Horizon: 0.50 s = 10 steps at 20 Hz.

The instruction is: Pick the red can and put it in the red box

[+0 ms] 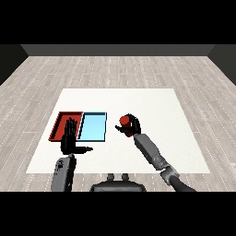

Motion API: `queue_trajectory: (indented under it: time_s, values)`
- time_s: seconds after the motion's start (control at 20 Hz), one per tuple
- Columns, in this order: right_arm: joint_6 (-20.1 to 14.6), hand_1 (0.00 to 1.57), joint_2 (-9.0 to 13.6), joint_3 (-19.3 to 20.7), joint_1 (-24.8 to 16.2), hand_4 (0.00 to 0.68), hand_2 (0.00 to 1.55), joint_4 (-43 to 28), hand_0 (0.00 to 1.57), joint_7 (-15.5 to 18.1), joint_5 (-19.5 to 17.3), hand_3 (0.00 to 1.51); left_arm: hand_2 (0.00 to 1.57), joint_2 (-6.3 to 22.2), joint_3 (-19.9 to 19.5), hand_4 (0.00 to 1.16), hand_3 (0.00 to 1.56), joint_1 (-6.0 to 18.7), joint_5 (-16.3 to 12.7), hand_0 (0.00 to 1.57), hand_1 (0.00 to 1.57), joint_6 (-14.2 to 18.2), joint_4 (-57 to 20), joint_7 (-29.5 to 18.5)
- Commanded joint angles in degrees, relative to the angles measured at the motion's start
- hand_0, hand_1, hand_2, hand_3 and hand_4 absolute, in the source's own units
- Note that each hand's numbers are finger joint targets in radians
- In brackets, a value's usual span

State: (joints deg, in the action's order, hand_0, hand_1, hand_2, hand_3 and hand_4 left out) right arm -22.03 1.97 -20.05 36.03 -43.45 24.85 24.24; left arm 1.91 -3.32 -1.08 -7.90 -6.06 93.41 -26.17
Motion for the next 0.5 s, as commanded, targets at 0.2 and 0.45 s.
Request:
queue_trajectory:
  time_s: [0.2, 0.45]
  values:
    - [-0.48, 1.54, 5.63, -0.45, -9.31, 0.617, 1.47, -21.84, 1.54, -3.67, -3.06, 1.40, 0.00, -0.33, 3.29, 0.00, 0.00, 1.93, 2.77, 0.00, 0.00, 1.00, 2.67, 3.34]
    - [-0.98, 1.48, 7.84, 0.46, -11.95, 0.631, 1.44, -32.44, 1.48, -5.37, -4.35, 1.40, 0.00, -1.84, 10.48, 0.00, 0.00, -0.16, 3.50, 0.00, 0.00, 2.50, 3.52, 3.89]
